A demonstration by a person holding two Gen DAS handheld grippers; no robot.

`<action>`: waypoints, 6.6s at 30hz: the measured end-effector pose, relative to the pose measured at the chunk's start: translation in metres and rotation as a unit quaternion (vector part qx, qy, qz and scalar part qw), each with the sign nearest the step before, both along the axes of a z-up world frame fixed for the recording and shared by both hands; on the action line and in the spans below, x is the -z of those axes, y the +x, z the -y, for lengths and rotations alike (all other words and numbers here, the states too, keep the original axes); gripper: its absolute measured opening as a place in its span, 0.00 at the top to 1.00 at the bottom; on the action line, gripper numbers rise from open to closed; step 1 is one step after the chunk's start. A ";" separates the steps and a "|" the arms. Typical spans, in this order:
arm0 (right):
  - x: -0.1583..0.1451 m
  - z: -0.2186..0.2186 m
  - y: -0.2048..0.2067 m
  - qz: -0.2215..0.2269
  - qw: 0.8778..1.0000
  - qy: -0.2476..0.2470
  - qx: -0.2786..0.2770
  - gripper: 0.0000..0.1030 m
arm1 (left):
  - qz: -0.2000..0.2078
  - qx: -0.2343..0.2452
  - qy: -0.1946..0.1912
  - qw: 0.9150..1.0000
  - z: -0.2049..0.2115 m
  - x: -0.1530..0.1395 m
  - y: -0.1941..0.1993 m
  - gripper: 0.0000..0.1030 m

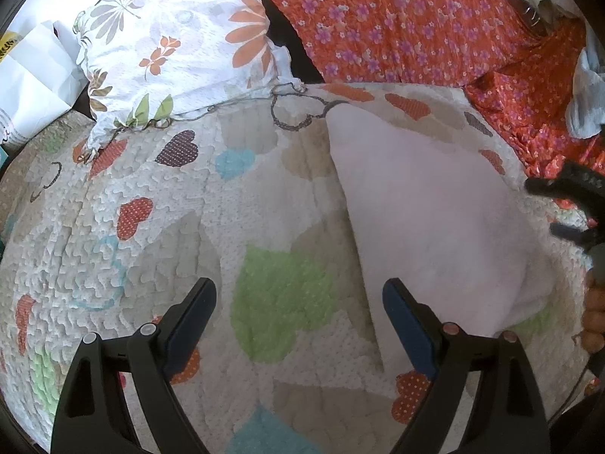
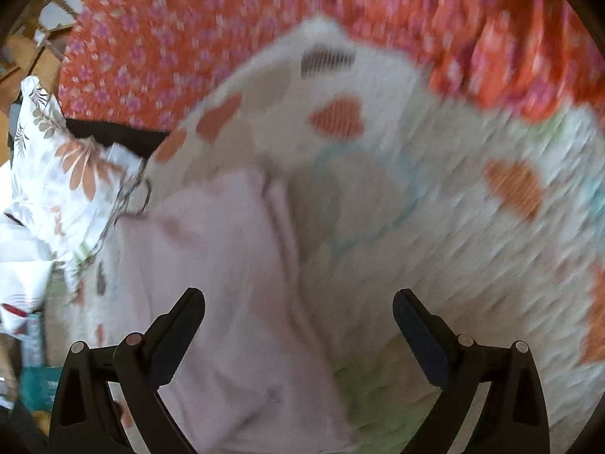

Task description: Fold small clothes

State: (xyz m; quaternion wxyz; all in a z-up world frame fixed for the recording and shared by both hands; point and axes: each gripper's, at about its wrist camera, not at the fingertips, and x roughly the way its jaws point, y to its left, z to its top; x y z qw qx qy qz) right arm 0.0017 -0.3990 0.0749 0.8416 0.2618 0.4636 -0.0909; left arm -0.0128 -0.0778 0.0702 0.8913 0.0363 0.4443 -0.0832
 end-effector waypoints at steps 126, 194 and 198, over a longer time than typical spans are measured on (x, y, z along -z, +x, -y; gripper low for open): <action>0.032 -0.074 -0.002 -0.076 0.972 0.086 -0.207 0.59 | -0.098 0.029 -0.058 0.993 0.013 0.039 0.012 0.20; 0.006 -0.129 -0.168 0.031 0.976 -0.153 -0.153 0.29 | 0.060 -0.021 0.025 0.998 -0.020 0.000 -0.134 0.00; 0.007 -0.126 -0.167 0.025 0.976 -0.154 -0.152 0.29 | 0.054 -0.019 0.022 0.998 -0.019 0.002 -0.134 0.00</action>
